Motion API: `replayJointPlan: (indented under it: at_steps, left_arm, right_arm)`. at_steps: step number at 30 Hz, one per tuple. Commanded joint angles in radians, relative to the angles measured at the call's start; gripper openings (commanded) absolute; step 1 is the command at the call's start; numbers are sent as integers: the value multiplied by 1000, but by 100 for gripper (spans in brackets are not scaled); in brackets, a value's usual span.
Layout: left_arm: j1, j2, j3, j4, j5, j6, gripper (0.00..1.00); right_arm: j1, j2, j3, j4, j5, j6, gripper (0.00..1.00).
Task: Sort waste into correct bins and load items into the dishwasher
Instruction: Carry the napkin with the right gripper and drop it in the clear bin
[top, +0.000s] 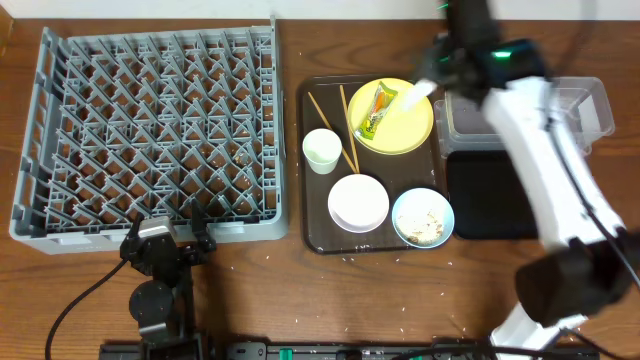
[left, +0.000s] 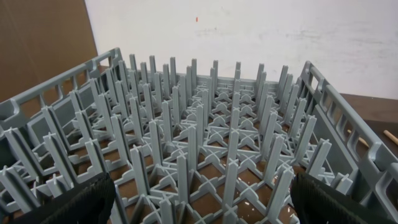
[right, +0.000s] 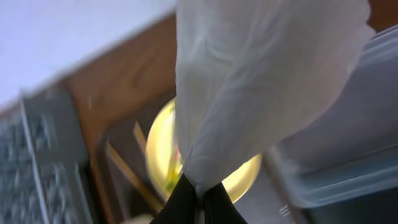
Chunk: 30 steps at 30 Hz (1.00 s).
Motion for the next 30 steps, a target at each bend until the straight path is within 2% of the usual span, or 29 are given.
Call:
replayJointPlan:
  at_steps: [1, 7, 11, 13, 15, 17, 22, 26, 30]
  left_arm:
    - [-2, -6, -17, -34, 3, 17, 91]
    - [-2, -6, -17, -34, 3, 17, 91]
    - [-2, -6, -17, -34, 3, 17, 91]
    - [-2, -6, -17, -34, 3, 17, 91]
    - [-2, -6, -17, -34, 3, 17, 91]
    - [-2, -6, -17, -34, 3, 17, 91]
    - [-2, -6, -17, -34, 3, 17, 91]
    - [-2, -6, -17, -34, 3, 17, 91]
    - [-2, -6, -17, -34, 3, 17, 91]
  right_arm:
    - [-87, 32, -16, -9, 140, 43, 1]
    - [-217, 132, -29, -4, 188, 166, 1]
    - [-261, 217, -29, 3, 185, 190, 3]
    - [-270, 255, -29, 17, 184, 190, 17]
    - [-275, 284, -29, 31, 180, 183, 52]
    - [-275, 285, -29, 43, 154, 143, 70]
    - [-267, 190, -27, 95, 12, -37, 82]
    - [-224, 81, -27, 124, -113, -167, 84]
    - [-119, 50, -27, 113, -130, -195, 84]
